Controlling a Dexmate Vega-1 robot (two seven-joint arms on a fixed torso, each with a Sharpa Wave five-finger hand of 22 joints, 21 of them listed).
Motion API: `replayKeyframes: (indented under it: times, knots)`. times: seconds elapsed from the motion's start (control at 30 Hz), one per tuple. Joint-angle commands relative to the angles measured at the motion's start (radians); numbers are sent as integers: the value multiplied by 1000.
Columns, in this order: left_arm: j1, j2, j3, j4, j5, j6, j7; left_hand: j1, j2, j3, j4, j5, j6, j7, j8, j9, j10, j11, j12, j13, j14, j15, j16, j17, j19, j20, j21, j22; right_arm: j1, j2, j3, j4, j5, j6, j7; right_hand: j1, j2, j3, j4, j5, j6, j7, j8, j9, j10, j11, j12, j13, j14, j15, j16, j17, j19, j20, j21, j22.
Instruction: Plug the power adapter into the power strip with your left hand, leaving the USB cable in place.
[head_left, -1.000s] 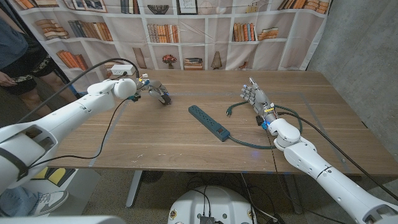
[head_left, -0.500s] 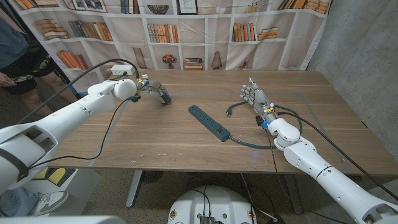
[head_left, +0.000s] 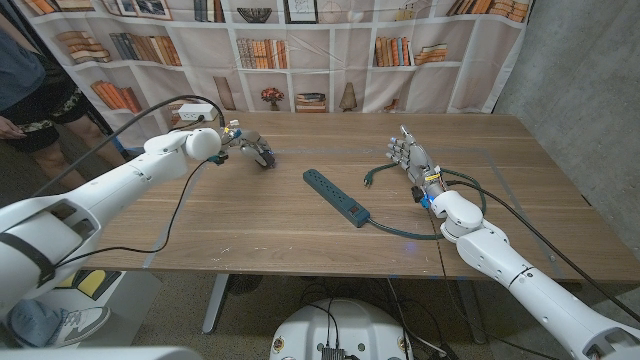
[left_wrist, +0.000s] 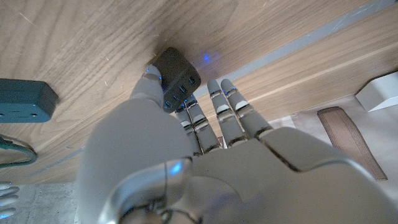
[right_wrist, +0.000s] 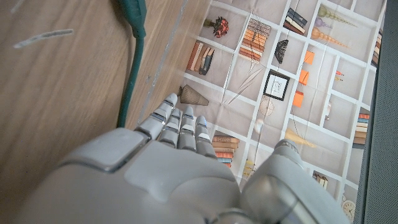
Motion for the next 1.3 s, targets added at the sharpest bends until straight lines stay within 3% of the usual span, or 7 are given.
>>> replayKeyframes:
  times: [0.03, 0.07, 0.17, 0.3, 0.4, 1.03, 1.3]
  knots:
    - [5, -14, -11, 28, -45, -7, 39, 28, 12, 23, -5, 6, 97, 3, 30, -3, 88, -4, 13, 1, 97, -136, 15, -2, 56, -42, 22, 3, 8, 4, -3, 13, 3, -3, 6, 0, 4, -5, 2, 4, 8, 2, -1, 2, 10, 3, -5, 3, 3, 2, -1, 4, 8, 5, 0, 5]
    - [7, -16, -16, 32, -56, -10, 44, 44, 24, 37, -9, 6, 148, 6, 45, -5, 124, 22, 16, 0, 140, -137, 18, -3, 79, -49, 31, 3, 9, 4, -4, 14, 3, -3, 6, 0, 4, -5, 2, 4, 8, 2, -1, 2, 9, 3, -5, 3, 4, 2, -1, 4, 8, 5, 0, 5]
    - [19, -20, -32, 41, -91, -17, 64, 68, 51, 75, -2, 1, 280, 11, 79, -11, 248, 27, 30, -1, 254, -149, 11, -6, 139, -59, 53, 1, 11, 7, -4, 17, 5, -3, 7, 0, 4, -5, 2, 4, 7, 2, -2, 2, 10, 4, -5, 3, 4, 1, -1, 4, 8, 6, -1, 5]
    - [28, -17, -41, 32, -106, -5, 80, 73, 54, 96, 5, -1, 327, 27, 89, -12, 298, 28, 32, 4, 330, -148, 12, -6, 202, -65, 77, -1, 16, 10, -6, 23, 5, 0, 11, -1, 4, -5, 2, 4, 8, 2, -2, 2, 11, 4, -5, 3, 4, 2, 0, 4, 8, 6, -1, 5]
    - [31, -12, -41, 19, -105, 3, 85, 75, 56, 104, 7, 0, 330, 40, 88, -10, 312, 29, 32, 10, 360, -147, 13, -6, 212, -64, 81, -2, 18, 10, -8, 27, 2, 4, 16, -1, 4, -5, 2, 4, 8, 2, -1, 2, 11, 3, -5, 3, 4, 2, 0, 4, 8, 5, -1, 5]
    - [91, 54, -80, -182, -72, 61, 104, 85, 55, 129, 12, 1, 357, 61, 96, -3, 352, 37, 39, 43, 432, -145, 9, -2, 230, -56, 87, -2, -16, 13, 9, 21, 9, 48, 7, -1, 6, -5, 3, 5, 9, 2, -1, 2, 13, 5, -5, 3, 5, 3, -1, 4, 11, 6, -2, 5]
    - [111, 67, -95, -212, -70, -8, 121, 87, 51, 137, 13, 0, 365, 68, 98, -3, 368, 38, 42, 55, 460, -143, 16, 5, 247, -53, 94, -1, -40, -9, 25, -21, 0, 47, -14, -1, 8, -6, 2, 5, 15, 22, 0, 2, 12, 8, -7, 3, 6, 6, -1, 4, 12, 5, -3, 5]
